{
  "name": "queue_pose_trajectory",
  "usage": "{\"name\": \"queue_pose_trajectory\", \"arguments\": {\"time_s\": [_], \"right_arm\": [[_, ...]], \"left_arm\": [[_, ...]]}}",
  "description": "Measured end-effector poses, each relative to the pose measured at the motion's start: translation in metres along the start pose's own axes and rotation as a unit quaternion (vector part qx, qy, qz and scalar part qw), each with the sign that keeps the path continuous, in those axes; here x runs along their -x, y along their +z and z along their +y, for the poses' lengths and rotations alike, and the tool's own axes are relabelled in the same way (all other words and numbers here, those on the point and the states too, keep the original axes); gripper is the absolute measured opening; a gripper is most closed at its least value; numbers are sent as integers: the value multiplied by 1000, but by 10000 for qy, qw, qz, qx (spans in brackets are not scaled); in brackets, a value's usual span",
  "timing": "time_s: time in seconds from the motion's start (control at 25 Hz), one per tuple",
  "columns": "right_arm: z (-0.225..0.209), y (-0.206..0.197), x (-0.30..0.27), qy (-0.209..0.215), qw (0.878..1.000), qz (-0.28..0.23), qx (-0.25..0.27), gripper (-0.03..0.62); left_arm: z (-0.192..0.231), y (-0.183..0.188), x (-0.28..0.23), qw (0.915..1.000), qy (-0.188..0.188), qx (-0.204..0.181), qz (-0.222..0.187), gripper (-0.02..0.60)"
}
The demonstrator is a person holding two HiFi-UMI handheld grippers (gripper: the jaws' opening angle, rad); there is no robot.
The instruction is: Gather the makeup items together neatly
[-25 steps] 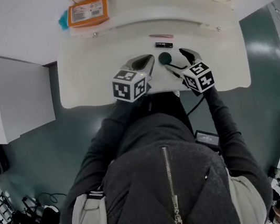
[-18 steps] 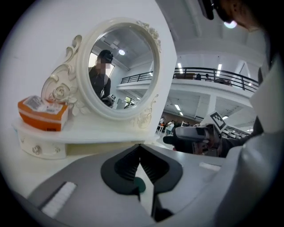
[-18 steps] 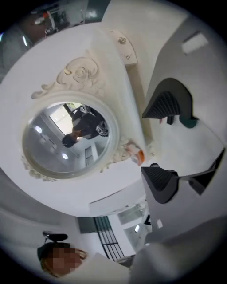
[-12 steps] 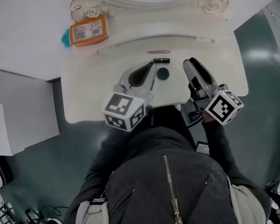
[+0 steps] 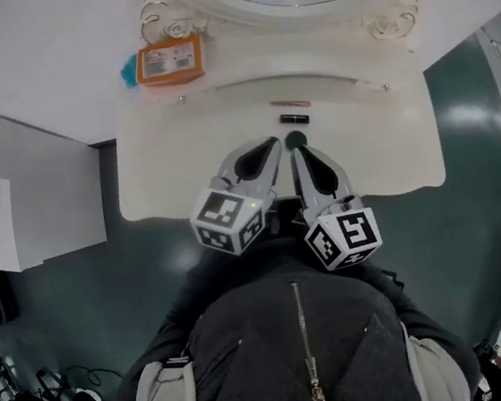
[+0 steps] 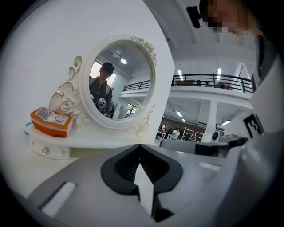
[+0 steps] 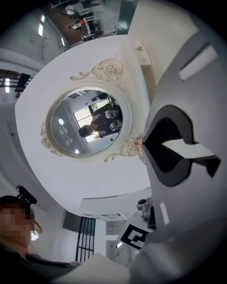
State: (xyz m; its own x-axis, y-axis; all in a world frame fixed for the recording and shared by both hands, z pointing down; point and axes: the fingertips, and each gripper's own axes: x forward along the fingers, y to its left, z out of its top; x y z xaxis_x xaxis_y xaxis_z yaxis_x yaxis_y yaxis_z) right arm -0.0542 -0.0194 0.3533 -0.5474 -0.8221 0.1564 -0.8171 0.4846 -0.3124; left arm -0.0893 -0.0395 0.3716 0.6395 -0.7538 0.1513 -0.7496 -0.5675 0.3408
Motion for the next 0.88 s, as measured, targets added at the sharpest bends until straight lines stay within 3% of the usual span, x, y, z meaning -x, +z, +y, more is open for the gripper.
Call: {"name": "queue_pose_trajectory", "arguments": {"time_s": [0.24, 0.88], "right_arm": [[-6, -5, 2, -87, 9998, 117, -127, 2], [-17, -14, 3, -228, 9989, 331, 230, 2]], "left_arm": [[4, -10, 7, 9999, 85, 90, 104, 11], [-2, -17, 1, 9995, -146, 53, 271, 11]]}}
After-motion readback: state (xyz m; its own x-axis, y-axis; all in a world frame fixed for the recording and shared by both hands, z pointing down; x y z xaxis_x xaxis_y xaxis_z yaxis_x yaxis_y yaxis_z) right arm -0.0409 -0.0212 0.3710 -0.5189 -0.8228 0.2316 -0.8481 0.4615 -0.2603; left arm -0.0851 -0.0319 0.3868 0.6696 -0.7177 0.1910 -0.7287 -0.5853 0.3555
